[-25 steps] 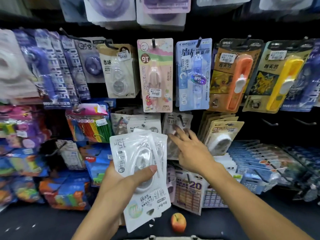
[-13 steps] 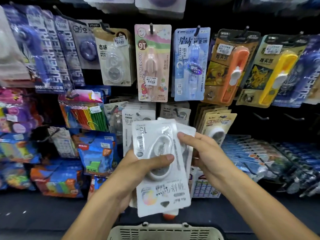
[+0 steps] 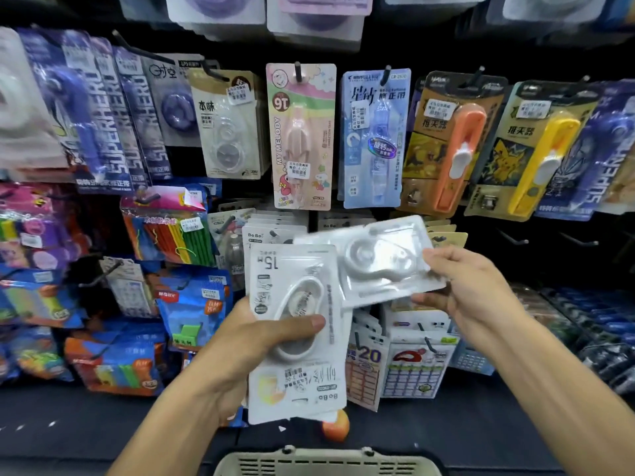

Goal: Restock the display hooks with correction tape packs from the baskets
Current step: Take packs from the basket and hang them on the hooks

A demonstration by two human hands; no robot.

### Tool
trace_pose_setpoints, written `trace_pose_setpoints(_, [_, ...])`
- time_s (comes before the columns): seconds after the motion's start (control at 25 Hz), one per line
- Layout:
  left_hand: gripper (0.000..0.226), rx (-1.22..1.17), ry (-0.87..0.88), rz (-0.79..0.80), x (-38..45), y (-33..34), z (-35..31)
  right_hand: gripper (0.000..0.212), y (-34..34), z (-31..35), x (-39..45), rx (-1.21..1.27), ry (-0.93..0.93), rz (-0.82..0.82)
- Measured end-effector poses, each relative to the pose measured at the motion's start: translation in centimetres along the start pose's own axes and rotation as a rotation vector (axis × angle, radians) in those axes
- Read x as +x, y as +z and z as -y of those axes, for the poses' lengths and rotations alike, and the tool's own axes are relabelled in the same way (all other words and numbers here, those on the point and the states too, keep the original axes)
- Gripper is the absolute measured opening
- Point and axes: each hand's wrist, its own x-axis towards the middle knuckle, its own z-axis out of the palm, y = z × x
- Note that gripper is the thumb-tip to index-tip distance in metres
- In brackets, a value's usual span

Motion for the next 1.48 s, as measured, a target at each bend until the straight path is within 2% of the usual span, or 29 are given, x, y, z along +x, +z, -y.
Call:
trace_pose_setpoints(0.08, [0.049,-0.118,0.019,-0.143,0.1,-0.5,0.0,0.019,-0.1,-0.6,-0.3,0.071,0.040,0.121])
trace_pose_setpoints(0.2, [0.091,-0.146,0.027,-0.277,0.1,-1.6,-0.5,0.012,-0.4,-0.8,-1.0,-0.056,0.098,0.414])
trace_pose_setpoints(0.24, [0.093,-0.149,0.037,-0.270,0.0,-1.6,-0.7,0.020,-0.6,-0.8,-1.0,-0.061,0.116,0.450])
trace_pose_setpoints(0.36, [0.083,-0.082,0.015,-0.215,-0.4,-0.8,-1.0,0.045,-0.6,-0.9,-0.8,-0.045,0.212,0.378])
trace_pose_setpoints(0.4, [0.085,-0.060,0.006,-0.220,-0.4,-0.5,-0.9,0.045,-0.6,-1.0,-0.6,-0.108,0.225,0.351])
trace_pose_setpoints(0.52, [0.080,-0.099,0.049,-0.330,-0.1,-0.6,-0.8,0.027,-0.7,-1.2,-0.4,-0.230,0.197,0.309])
trace_pose_setpoints(0.68, [0.047,-0.213,0.165,-0.453,-0.1,-1.1,-1.3,0.024,-0.1,-3.1,-0.9,-0.137,0.154,0.151])
trace_pose_setpoints(0.84, [0.074,-0.296,0.113,-0.435,-0.3,-1.0,-1.5,0.022,2.1,-5.5,-2.7,-0.168,0.097,0.021])
trace_pose_setpoints(0.96, [0.074,-0.345,0.090,-0.384,0.0,-1.2,-1.3,0.021,2.9,-6.1,-3.7,-0.135,0.058,-0.095])
trace_pose_setpoints(1.04, [0.073,-0.347,0.085,-0.369,0.0,-1.2,-1.4,0.018,3.1,-5.9,-3.7,-0.097,0.053,-0.110])
trace_pose_setpoints(1.12, [0.068,-0.344,0.087,-0.350,0.1,-1.2,-1.2,0.037,3.3,-6.0,-3.3,-0.098,0.107,-0.040])
trace_pose_setpoints(1.2, [0.065,-0.314,0.080,-0.278,0.0,-1.1,-1.0,0.052,3.4,-6.0,-3.3,-0.315,0.076,0.029])
trace_pose_setpoints(1.24, [0.065,-0.258,0.070,-0.215,-0.1,-0.9,-0.9,0.053,3.5,-5.7,-3.3,-0.369,0.032,0.083])
trace_pose_setpoints(1.28, [0.064,-0.184,0.055,-0.131,-0.1,-0.7,-0.8,0.054,3.5,-5.5,-3.3,-0.314,-0.006,0.185])
trace_pose_setpoints(1.36, [0.055,-0.086,0.021,0.040,-0.2,-0.1,-0.4,0.048,3.5,-4.6,-3.1,-0.071,0.062,0.441])
trace_pose_setpoints(1.4, [0.051,-0.084,0.006,0.082,-0.2,0.1,-0.1,0.040,3.4,-4.1,-3.1,-0.020,0.116,0.514])
trace_pose_setpoints(1.48, [0.051,-0.125,-0.017,0.074,0.0,0.4,0.2,0.033,3.0,-3.3,-3.5,-0.083,0.193,0.538])
